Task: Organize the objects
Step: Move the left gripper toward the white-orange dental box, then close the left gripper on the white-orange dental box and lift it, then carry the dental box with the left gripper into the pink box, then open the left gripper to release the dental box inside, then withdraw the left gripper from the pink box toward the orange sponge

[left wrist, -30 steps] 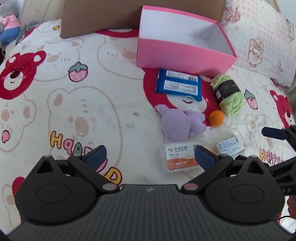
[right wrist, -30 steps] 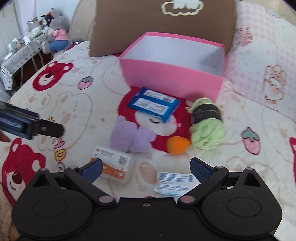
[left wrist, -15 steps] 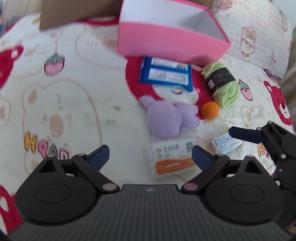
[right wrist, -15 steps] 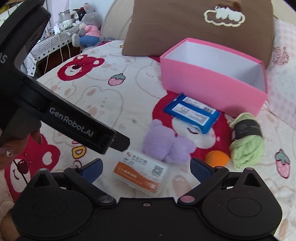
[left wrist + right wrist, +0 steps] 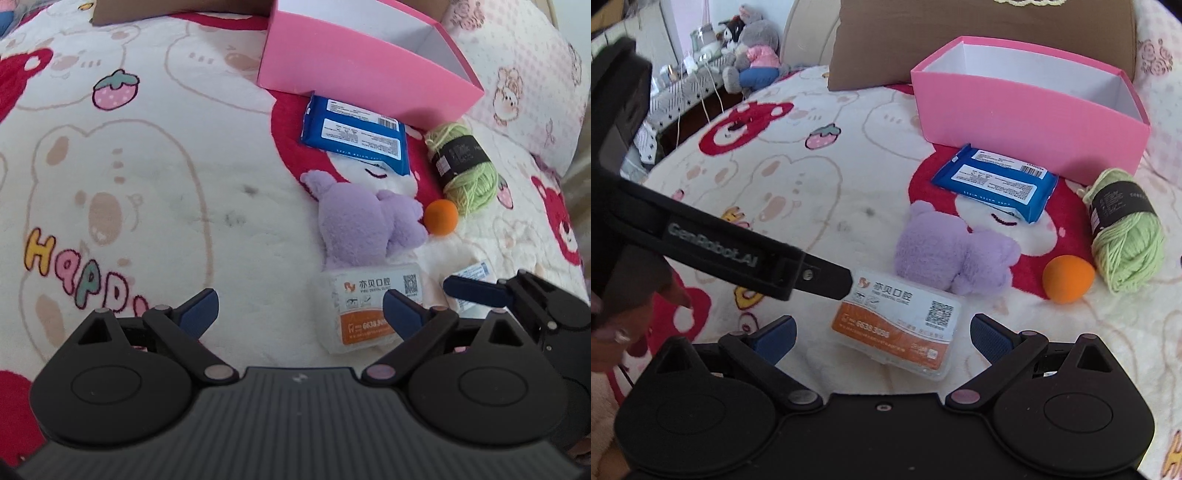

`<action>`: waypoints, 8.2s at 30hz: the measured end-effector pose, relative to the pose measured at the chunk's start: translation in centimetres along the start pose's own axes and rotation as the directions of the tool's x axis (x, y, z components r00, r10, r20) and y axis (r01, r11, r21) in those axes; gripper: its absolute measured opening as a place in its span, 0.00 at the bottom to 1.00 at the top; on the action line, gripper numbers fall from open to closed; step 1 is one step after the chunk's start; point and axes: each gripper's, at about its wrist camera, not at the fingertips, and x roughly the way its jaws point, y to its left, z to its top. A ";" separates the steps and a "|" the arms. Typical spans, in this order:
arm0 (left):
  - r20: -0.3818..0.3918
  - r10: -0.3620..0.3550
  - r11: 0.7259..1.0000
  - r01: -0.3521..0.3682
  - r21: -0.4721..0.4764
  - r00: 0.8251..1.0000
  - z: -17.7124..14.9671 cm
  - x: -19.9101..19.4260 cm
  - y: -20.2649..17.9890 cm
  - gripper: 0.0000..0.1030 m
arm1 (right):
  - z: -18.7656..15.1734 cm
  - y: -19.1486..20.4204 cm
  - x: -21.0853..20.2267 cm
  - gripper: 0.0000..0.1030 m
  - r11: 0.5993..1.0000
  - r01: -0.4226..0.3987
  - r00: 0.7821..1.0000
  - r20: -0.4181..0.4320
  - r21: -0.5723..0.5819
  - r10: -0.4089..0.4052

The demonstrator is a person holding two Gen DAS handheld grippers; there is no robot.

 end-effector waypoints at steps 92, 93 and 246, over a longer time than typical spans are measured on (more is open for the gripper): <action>0.139 -0.146 0.989 0.138 0.060 0.980 1.5 -5.4 -4.6 0.38 | 2.4 1.2 -3.6 0.73 0.969 0.153 0.984 0.124 -0.194 -0.131; 0.145 -0.143 0.989 0.135 0.063 0.979 1.8 -5.7 -4.8 0.38 | 2.7 1.1 -3.9 0.73 0.969 0.155 0.983 0.130 -0.192 -0.131; 0.038 -0.011 0.993 0.007 0.115 0.999 26.0 -1.4 -6.2 0.55 | 24.0 -12.0 -4.8 0.61 0.984 0.124 0.990 0.078 -0.129 -0.115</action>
